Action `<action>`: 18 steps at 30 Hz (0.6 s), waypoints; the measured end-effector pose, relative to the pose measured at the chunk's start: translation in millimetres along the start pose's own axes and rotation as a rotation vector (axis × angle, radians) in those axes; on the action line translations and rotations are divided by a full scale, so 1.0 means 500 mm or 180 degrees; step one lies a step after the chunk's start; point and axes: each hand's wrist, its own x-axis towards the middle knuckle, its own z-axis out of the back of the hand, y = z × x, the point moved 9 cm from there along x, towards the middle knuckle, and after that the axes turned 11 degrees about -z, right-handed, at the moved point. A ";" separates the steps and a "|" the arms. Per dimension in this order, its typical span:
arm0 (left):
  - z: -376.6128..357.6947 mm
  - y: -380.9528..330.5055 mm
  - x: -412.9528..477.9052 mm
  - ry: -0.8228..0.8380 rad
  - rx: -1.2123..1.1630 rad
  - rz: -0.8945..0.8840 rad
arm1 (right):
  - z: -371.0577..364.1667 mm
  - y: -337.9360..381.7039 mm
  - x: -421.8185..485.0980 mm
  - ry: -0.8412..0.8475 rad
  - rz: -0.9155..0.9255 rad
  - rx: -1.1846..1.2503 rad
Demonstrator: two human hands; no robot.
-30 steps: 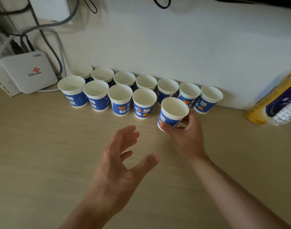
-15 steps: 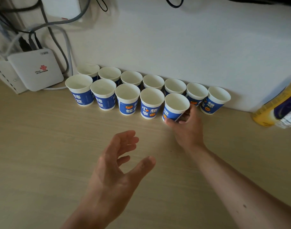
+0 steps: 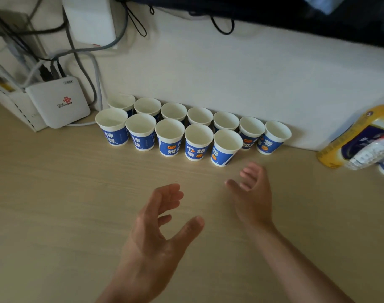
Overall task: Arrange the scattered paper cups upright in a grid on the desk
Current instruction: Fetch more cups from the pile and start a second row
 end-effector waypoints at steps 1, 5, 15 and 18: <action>0.002 -0.016 -0.009 -0.0001 0.0038 0.0022 | 0.017 0.007 -0.024 -0.0004 -0.0073 0.0020; 0.013 -0.109 -0.038 0.0088 0.0188 0.0147 | 0.096 0.073 -0.133 0.0046 -0.0341 0.0148; -0.011 -0.423 -0.165 0.0691 0.0317 0.0068 | 0.352 0.269 -0.438 -0.0008 -0.0599 0.0693; -0.039 -0.495 -0.216 0.0646 0.0238 0.0044 | 0.429 0.295 -0.489 -0.0010 -0.0616 0.0712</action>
